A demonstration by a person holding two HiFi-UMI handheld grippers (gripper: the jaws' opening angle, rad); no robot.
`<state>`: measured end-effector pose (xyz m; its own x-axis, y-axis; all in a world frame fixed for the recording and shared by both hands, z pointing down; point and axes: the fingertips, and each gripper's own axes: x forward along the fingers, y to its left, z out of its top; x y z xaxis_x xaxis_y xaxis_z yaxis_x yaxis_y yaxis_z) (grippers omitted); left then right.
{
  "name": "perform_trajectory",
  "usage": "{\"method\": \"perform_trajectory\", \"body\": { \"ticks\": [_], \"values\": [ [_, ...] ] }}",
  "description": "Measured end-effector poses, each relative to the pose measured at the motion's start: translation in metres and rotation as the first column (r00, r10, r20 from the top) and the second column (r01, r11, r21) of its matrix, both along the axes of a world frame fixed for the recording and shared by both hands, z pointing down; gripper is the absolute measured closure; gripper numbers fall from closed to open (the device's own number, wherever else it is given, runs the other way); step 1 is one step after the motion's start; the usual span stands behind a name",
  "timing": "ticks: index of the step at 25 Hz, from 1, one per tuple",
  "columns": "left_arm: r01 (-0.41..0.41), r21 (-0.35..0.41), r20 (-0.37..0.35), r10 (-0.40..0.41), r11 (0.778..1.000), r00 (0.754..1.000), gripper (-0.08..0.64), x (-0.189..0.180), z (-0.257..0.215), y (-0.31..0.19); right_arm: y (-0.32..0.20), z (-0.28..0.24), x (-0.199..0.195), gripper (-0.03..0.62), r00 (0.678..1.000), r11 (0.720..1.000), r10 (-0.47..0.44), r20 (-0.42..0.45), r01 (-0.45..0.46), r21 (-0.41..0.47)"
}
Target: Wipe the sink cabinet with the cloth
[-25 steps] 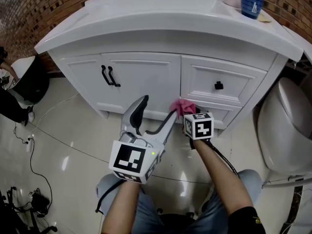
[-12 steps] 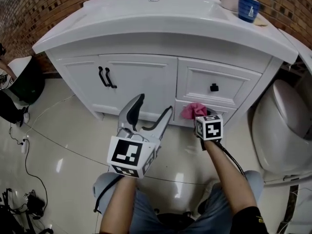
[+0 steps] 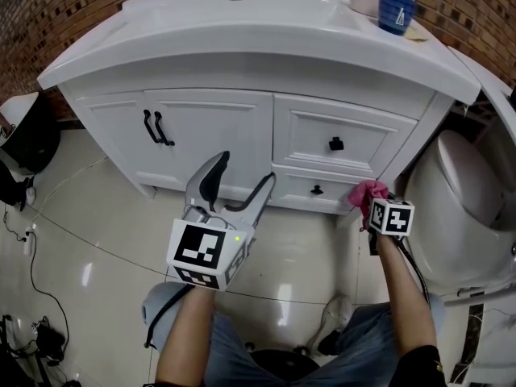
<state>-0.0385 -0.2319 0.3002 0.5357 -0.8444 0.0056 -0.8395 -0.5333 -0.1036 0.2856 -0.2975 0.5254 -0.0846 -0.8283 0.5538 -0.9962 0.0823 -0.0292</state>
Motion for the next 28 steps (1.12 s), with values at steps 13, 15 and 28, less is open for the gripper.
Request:
{"method": "perform_trajectory", "body": {
  "ticks": [13, 15, 28],
  "values": [
    [0.037, -0.023, 0.027, -0.037, 0.999, 0.999, 0.219, -0.012, 0.008, -0.006, -0.025, -0.008, -0.215, 0.551, 0.905, 0.905, -0.422, 0.043, 0.419, 0.073],
    [0.046, -0.032, 0.042, -0.045, 0.998, 0.998, 0.219, -0.016, 0.013, -0.006, -0.03, -0.002, -0.238, 0.551, 0.886, 0.888, -0.458, 0.065, 0.455, 0.061],
    [-0.009, -0.1, 0.111, 0.02, 0.995, 0.994, 0.218, -0.034, 0.061, -0.011, -0.032, 0.003, -0.192, 0.551, 0.898, 0.9, -0.434, -0.072, 0.436, 0.014]
  ]
}}
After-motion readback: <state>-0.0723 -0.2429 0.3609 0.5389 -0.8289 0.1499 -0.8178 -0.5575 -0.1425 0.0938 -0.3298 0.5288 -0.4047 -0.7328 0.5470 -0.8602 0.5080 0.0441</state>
